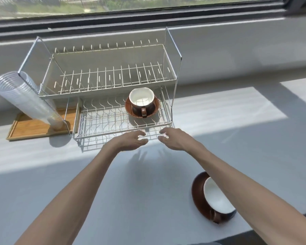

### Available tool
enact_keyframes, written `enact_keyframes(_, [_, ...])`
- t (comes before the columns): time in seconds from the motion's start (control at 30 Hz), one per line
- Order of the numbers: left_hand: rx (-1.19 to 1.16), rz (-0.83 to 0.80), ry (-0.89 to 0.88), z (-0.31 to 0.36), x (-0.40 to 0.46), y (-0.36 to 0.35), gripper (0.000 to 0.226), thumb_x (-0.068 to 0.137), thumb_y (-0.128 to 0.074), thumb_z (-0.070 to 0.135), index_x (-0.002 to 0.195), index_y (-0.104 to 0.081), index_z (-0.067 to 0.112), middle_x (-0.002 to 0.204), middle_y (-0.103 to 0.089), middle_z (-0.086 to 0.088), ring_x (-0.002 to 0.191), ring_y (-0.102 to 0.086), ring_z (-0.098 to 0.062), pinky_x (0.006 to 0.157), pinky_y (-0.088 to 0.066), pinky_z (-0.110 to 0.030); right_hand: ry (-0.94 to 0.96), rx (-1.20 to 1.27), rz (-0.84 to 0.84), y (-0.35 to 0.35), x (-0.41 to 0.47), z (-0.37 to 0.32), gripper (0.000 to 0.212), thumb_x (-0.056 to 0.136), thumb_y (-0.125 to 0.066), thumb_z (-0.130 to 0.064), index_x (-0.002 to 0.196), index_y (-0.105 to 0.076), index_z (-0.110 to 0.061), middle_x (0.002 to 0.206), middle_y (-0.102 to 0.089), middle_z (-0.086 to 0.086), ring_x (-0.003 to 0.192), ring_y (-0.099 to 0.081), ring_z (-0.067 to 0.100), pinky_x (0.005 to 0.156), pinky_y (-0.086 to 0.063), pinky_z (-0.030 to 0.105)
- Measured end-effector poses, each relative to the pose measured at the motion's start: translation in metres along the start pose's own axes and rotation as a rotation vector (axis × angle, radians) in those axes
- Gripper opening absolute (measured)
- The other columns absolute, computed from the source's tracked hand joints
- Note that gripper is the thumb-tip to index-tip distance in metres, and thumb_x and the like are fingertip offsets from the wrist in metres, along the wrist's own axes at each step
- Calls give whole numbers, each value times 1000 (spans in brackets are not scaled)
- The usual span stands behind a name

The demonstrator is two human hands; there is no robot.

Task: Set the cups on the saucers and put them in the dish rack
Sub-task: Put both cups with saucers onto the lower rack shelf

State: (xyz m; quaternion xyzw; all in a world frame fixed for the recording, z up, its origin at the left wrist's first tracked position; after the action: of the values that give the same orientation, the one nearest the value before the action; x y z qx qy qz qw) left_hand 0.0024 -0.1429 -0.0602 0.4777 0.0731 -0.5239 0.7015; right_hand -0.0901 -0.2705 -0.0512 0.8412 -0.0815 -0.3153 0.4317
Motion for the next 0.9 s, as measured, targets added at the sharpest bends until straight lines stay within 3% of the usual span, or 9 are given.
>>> enact_keyframes(0.17, [396, 81, -44, 21, -13, -27, 54, 98, -42, 49, 148, -38, 29, 149, -50, -2, 130, -51, -25, 100, -42, -36, 38, -233, 96, -3, -34, 19, 48, 99, -43, -43, 144, -43, -24, 144, -51, 4, 129, -51, 27, 99, -44, 43])
enact_keyframes(0.37, [426, 251, -192, 60, -26, -69, 54, 99, -38, 49, 149, -34, 29, 146, -50, 0, 121, -57, -24, 90, -45, -37, -4, -157, 265, 3, -77, 65, 49, 98, -44, -49, 142, -46, -27, 150, -44, -2, 132, -47, 23, 98, -45, 42])
enact_keyframes(0.7, [187, 142, -230, 91, -28, -153, 53, 96, -41, 55, 145, -41, 35, 146, -53, 1, 130, -51, -23, 104, -42, -40, -282, 183, 388, -15, -157, 177, 49, 96, -44, -55, 138, -50, -30, 149, -45, -8, 136, -43, 16, 106, -38, 39])
enact_keyframes(0.9, [-352, -96, -83, 83, -32, -201, 60, 91, -49, 61, 144, -43, 34, 137, -57, 2, 121, -57, -19, 105, -46, -42, -398, 409, 439, -49, -188, 214, 51, 99, -40, -49, 143, -44, -24, 151, -43, -1, 139, -40, 18, 110, -31, 35])
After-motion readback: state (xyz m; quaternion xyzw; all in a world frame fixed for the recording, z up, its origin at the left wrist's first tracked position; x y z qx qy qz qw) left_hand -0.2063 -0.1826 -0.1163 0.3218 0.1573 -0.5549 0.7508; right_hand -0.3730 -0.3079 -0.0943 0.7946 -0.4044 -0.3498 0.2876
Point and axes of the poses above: each hand's wrist, its own x-axis towards the middle knuckle, its own y-axis out of the back of the hand, z = x × y, the point moved 10 cm from there along x, towards the middle knuckle
